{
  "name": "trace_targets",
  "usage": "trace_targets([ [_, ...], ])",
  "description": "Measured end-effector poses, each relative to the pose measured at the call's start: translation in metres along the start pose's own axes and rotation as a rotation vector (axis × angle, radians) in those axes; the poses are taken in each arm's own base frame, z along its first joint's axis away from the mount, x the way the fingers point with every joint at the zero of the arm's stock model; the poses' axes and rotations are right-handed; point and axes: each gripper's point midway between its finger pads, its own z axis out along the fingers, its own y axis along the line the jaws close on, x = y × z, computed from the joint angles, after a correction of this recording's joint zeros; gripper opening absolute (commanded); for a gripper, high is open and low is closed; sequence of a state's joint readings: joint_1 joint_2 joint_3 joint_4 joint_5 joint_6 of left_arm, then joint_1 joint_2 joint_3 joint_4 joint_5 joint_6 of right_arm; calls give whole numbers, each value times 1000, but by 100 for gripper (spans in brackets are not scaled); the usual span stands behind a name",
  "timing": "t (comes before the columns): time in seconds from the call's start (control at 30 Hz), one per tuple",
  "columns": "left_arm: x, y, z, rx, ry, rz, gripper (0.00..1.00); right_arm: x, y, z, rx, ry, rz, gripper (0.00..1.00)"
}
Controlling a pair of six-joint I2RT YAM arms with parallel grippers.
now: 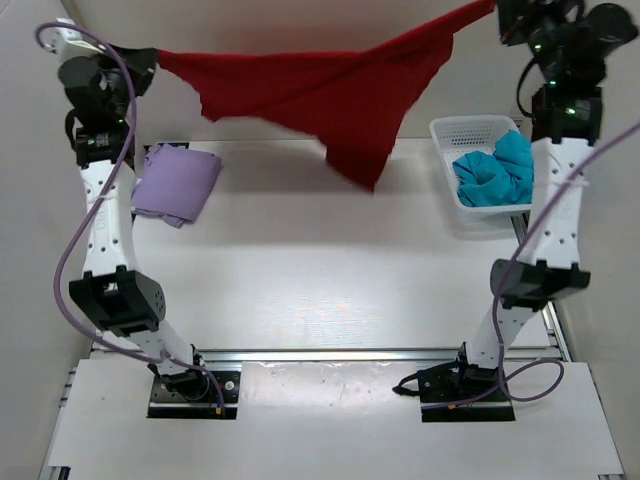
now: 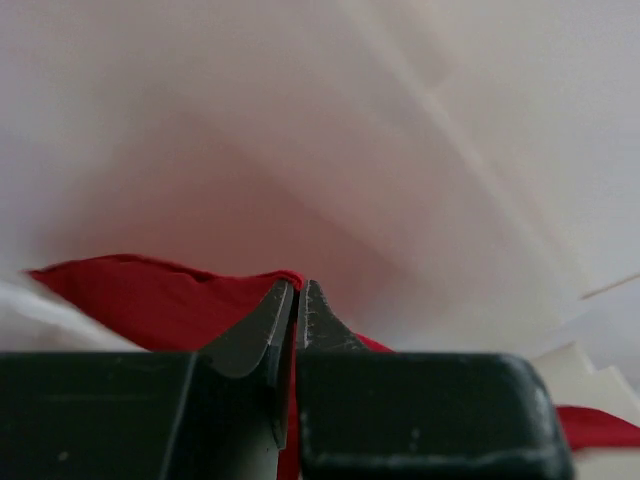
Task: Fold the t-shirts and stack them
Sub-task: Flatten out the tshirt
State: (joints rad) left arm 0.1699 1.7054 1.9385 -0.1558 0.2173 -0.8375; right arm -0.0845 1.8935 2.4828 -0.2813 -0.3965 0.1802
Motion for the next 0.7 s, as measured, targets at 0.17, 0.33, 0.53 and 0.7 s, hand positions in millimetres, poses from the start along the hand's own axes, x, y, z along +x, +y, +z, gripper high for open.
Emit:
trace_targets([
  [0.17,-32,-23,-28,62,-95,24,0,-68,32,-38,-65,-134,-71,0],
  [0.33,18,30,-32,-30,-9,3,0,13,14,-41,-17,45,-40,0],
  [0.53,128,137,-78,-265,177,-3,0,262,1,-135,115,604,149,0],
  [0.7,194,187,-178,-378,265,1,0,313,46,-239,139,810,195,0],
])
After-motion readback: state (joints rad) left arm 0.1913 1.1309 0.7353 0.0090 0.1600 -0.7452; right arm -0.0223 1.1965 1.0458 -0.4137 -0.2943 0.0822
